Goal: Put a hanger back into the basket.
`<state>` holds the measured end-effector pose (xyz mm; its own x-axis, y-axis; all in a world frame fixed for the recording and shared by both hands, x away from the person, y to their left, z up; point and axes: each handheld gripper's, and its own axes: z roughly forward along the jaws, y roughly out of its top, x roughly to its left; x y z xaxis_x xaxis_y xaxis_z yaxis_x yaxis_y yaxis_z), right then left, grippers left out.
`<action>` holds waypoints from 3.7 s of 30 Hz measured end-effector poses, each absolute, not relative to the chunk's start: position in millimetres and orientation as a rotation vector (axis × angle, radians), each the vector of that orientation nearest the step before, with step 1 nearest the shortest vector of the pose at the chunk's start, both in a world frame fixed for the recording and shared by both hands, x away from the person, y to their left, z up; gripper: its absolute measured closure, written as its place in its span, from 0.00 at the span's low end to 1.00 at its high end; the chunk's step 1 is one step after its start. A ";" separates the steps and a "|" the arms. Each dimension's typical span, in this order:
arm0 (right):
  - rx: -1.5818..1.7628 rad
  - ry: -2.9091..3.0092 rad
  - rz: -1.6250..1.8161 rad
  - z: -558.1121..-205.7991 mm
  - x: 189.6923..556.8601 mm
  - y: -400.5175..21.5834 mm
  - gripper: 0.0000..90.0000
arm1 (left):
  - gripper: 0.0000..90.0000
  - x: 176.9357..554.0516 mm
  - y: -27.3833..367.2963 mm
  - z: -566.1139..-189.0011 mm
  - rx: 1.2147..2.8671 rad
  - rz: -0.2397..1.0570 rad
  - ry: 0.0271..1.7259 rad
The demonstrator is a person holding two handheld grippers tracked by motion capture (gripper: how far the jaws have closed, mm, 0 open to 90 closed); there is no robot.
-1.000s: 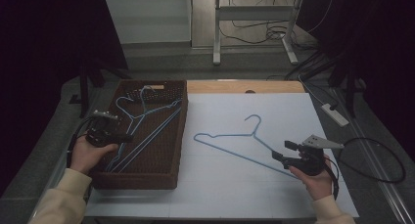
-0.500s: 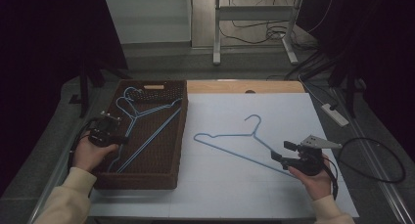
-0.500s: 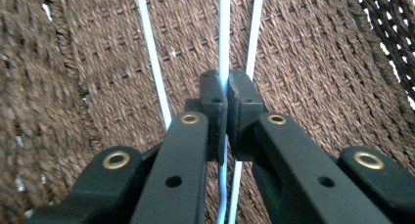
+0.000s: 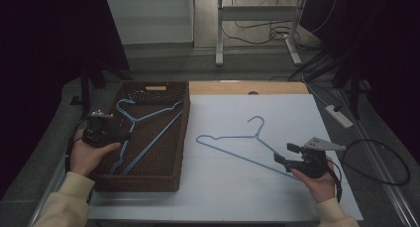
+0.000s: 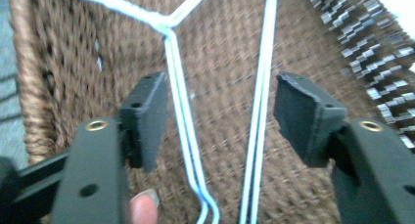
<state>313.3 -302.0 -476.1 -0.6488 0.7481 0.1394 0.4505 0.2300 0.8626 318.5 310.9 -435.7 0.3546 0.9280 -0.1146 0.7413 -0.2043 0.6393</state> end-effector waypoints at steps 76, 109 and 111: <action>1.070 2.281 1.281 -471.2 314.3 -294.1 0.32 | 0.34 256.4 199.5 -441.0 1.952 0.321 0.953; 1.143 2.540 0.781 -472.6 399.6 -251.8 0.37 | 0.34 255.0 192.8 -445.5 1.969 0.282 0.933; 1.152 2.560 0.753 -473.9 408.7 -248.5 0.38 | 0.34 255.1 193.0 -445.7 1.969 0.281 0.933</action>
